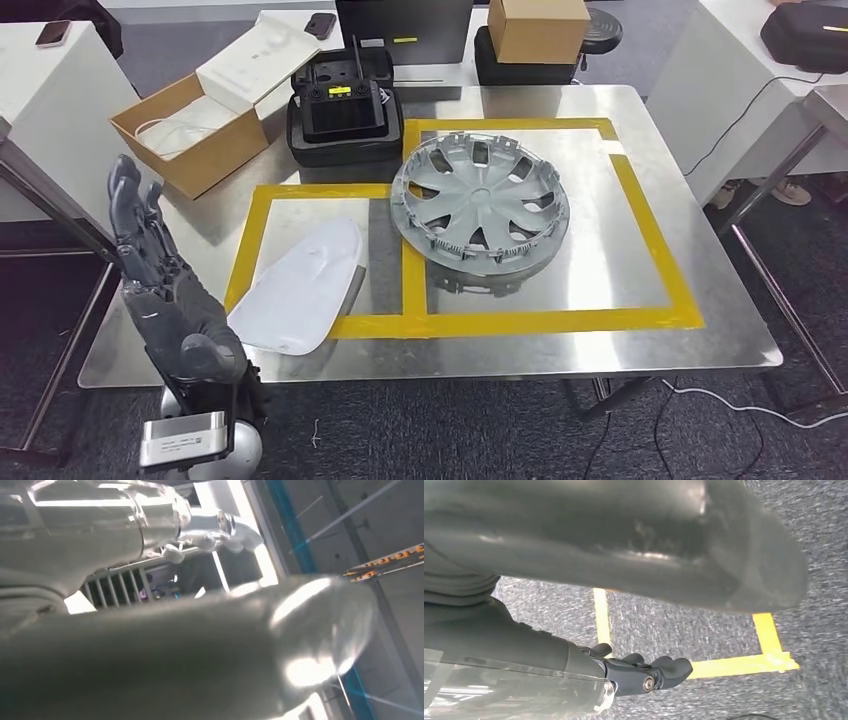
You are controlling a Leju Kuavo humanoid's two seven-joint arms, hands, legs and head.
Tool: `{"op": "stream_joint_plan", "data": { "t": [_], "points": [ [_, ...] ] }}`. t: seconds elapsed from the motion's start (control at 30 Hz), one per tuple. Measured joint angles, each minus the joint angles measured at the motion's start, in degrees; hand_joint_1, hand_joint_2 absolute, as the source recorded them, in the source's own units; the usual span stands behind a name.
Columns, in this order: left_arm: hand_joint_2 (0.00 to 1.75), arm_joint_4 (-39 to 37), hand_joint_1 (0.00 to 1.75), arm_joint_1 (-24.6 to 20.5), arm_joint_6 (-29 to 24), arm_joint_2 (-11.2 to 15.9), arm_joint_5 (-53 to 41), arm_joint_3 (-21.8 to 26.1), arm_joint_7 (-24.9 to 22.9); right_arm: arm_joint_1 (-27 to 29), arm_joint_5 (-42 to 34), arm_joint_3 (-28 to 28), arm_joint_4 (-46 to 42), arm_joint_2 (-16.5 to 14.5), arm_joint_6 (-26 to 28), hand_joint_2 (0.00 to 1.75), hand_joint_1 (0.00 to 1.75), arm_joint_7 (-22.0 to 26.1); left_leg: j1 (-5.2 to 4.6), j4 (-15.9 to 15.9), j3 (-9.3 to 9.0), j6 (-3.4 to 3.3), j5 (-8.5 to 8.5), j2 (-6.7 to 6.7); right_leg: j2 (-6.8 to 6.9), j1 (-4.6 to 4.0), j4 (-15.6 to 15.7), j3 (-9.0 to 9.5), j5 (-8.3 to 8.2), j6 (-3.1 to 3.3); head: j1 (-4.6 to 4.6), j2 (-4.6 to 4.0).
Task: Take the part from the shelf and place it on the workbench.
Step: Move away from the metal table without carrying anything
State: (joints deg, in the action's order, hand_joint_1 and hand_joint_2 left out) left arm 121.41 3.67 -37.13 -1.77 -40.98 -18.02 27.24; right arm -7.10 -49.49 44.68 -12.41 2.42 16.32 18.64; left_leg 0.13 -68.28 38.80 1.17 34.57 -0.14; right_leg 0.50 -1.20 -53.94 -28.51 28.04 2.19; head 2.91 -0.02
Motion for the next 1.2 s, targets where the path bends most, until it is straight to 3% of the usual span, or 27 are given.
{"op": "stream_joint_plan", "data": {
  "t": [0.03, 0.1, 0.17, 0.2, 0.27, 0.33, 0.37, 0.43, 0.5, 0.53, 0.6, 0.67, 0.73, 0.8, 0.87, 0.9, 1.0, 1.07, 1.1, 1.2],
  "points": [
    [0.0, -0.1, 0.0, 0.02, 0.0, 0.1, 0.15, -0.01, -0.12, 0.03, -0.03, -0.01, -0.01, -0.03, -0.02, 0.0, 0.0, 0.04, 0.3, -2.75, 0.31, 0.39, 1.01, 0.01, 0.06, 0.1, -0.12, -0.9, -0.61, -0.17, -0.02, 0.0],
    [0.0, -0.31, 0.0, 0.04, 0.0, 0.32, 0.51, -0.03, -0.22, 0.1, -0.08, -0.01, -0.01, -0.06, -0.04, 0.0, 0.0, 0.16, 0.81, -4.05, -1.08, 1.15, -1.0, 0.07, 0.2, 0.52, -0.65, -2.94, -1.74, -0.74, -0.01, 0.0],
    [0.0, -0.44, 0.0, 0.03, 0.0, 0.46, 1.03, -0.02, -0.13, 0.13, -0.19, -0.01, 0.0, -0.03, -0.04, 0.0, 0.0, 0.22, 1.41, 0.66, -5.71, 2.0, -3.58, 0.2, 0.23, 1.09, -1.93, -5.28, -2.55, -1.55, 0.09, 0.0],
    [0.0, -0.46, 0.0, 0.02, 0.0, 0.5, 1.18, -0.02, -0.05, 0.13, -0.24, -0.01, 0.01, 0.03, -0.04, 0.0, 0.0, 0.22, 1.55, 4.07, -8.34, 2.12, -3.43, 0.17, 0.21, 1.26, -2.79, -6.29, -2.78, -1.97, 0.25, 0.0],
    [0.0, -0.42, 0.0, 0.08, 0.0, 0.6, 1.18, 0.01, 0.05, 0.05, -0.27, -0.01, 0.01, 0.13, -0.04, 0.0, 0.0, 0.24, 1.58, 8.84, -11.3, 1.3, -1.58, 0.03, 0.1, 1.35, -4.17, -7.74, -3.33, -2.85, 0.48, 0.0],
    [0.0, -0.32, 0.0, 0.32, 0.0, 0.68, 0.45, 0.1, -0.21, -0.04, -0.07, 0.0, 0.0, 0.15, -0.07, 0.0, 0.0, 0.15, 1.38, 9.57, -10.96, -0.37, -1.25, -0.01, -0.03, 1.52, -4.43, -8.28, -4.09, -3.6, 0.46, 0.0],
    [0.0, -0.19, 0.0, 0.51, -0.01, 0.69, -0.19, 0.19, -0.54, -0.08, 0.12, 0.01, 0.0, 0.14, -0.15, 0.0, 0.0, -0.01, 1.34, 9.53, -10.6, -0.99, -1.66, 0.03, -0.07, 1.64, -4.72, -8.52, -3.72, -3.88, 0.38, 0.0],
    [0.0, 0.34, 0.0, 0.98, -0.01, 0.68, -1.37, 0.48, -1.35, -0.29, 0.61, 0.04, -0.01, 0.15, -0.4, 0.0, 0.0, -0.51, 1.32, 9.63, -9.78, -1.88, -2.58, 0.12, -0.13, 1.77, -7.92, -9.62, -0.27, -4.4, 0.04, 0.0],
    [0.0, 1.03, 0.0, 1.64, 0.0, 0.69, -1.8, 0.83, -2.01, -0.71, 0.88, 0.06, -0.01, 0.15, -0.66, 0.0, 0.0, -0.85, 1.09, 9.61, -8.77, -2.3, -3.48, 0.2, -0.14, 1.76, -14.35, -11.28, 4.65, -4.7, -0.2, 0.0],
    [0.0, 1.34, 0.0, 1.99, 0.0, 0.7, -1.74, 1.02, -2.34, -0.9, 0.92, 0.06, -0.01, 0.15, -0.75, 0.0, 0.0, -0.91, 0.91, 9.59, -8.23, -2.42, -3.91, 0.26, -0.14, 1.73, -17.17, -11.75, 5.85, -4.65, -0.22, 0.0],
    [0.0, 1.75, 0.0, 2.62, 0.0, 0.75, -1.59, 1.32, -3.22, -1.06, 0.93, 0.06, -0.01, 0.11, -0.92, 0.0, 0.0, -0.96, 0.42, 9.57, -7.19, -2.58, -4.77, 0.29, -0.18, 1.54, -18.5, -10.66, 4.89, -3.99, -0.22, 0.0],
    [0.0, 2.03, 0.0, 2.99, 0.0, 0.86, -1.68, 1.55, -4.25, -1.02, 0.95, 0.07, -0.01, 0.15, -1.1, 0.0, 0.0, -0.96, -0.02, 9.58, -6.45, -2.67, -5.49, 0.22, -0.33, 0.81, -12.81, -6.25, 2.39, -2.37, -0.18, 0.0],
    [0.0, 2.3, 0.0, 3.14, -0.01, 1.02, -1.88, 1.73, -4.86, -0.99, 0.99, 0.1, -0.02, 0.36, -1.29, 0.0, 0.0, -0.96, -0.23, 9.6, -5.99, -2.45, -6.03, 0.23, -0.3, -0.07, -5.76, -1.7, 1.81, -0.61, -0.12, 0.0],
    [0.0, 2.43, 0.0, 3.23, -0.01, 1.18, -1.96, 1.84, -4.98, -1.01, 1.04, 0.11, -0.03, 0.56, -1.4, 0.0, 0.0, -0.96, -0.09, 9.71, -5.75, -1.87, -6.52, 0.41, -0.15, -0.61, -2.78, -0.18, 2.12, 0.2, -0.11, 0.0],
    [0.0, 2.61, 0.0, 3.34, -0.01, 1.35, -1.97, 1.91, -4.99, -0.92, 1.07, 0.1, -0.02, 0.58, -1.42, 0.0, 0.0, -0.96, -0.01, 9.72, -5.71, -1.31, -6.65, 0.51, -0.02, -0.49, -1.3, 0.16, 1.29, 0.23, -0.1, 0.0],
    [0.0, 2.74, 0.0, 3.36, -0.01, 1.43, -1.97, 1.95, -4.99, -0.87, 1.08, 0.1, -0.02, 0.55, -1.42, 0.0, 0.0, -0.96, -0.03, 9.0, -5.37, -1.06, -5.9, 0.4, 0.06, -0.31, -0.53, 0.36, 0.75, 0.22, -0.02, 0.0],
    [0.0, 2.91, 0.0, 3.53, -0.01, 1.76, -1.97, 2.14, -5.11, -0.78, 1.08, 0.1, -0.01, 0.44, -1.42, 0.0, 0.0, -0.96, 0.31, 1.1, -1.95, -0.19, -0.52, 0.0, 0.22, 0.02, 0.43, 0.19, -0.27, 0.1, 0.34, 0.0],
    [0.0, 2.91, 0.0, 3.75, -0.01, 1.99, -1.97, 2.24, -5.17, -0.65, 1.08, 0.1, -0.01, 0.39, -1.43, 0.0, 0.0, -0.96, 0.74, -3.31, -0.39, 0.54, 1.0, 0.0, 0.28, 0.12, 0.13, -0.28, -0.41, -0.06, 0.39, 0.0],
    [0.0, 2.91, 0.0, 3.81, -0.02, 2.07, -1.97, 2.27, -5.18, -0.62, 1.08, 0.1, -0.01, 0.38, -1.45, 0.0, 0.0, -0.96, 0.97, -2.97, -0.88, 0.92, 0.14, 0.07, 0.31, 0.26, -0.21, -0.54, -0.38, -0.21, 0.39, 0.0],
    [0.0, 2.93, 0.0, 3.79, -0.02, 2.19, -2.19, 2.29, -5.54, -0.63, 1.14, 0.1, -0.01, 0.39, -1.55, 0.0, 0.0, -0.98, 1.54, 5.34, -5.99, 1.9, -4.12, 0.66, 0.23, 0.83, -2.2, -1.73, 0.31, -1.27, 0.54, 0.0]
  ]
}}
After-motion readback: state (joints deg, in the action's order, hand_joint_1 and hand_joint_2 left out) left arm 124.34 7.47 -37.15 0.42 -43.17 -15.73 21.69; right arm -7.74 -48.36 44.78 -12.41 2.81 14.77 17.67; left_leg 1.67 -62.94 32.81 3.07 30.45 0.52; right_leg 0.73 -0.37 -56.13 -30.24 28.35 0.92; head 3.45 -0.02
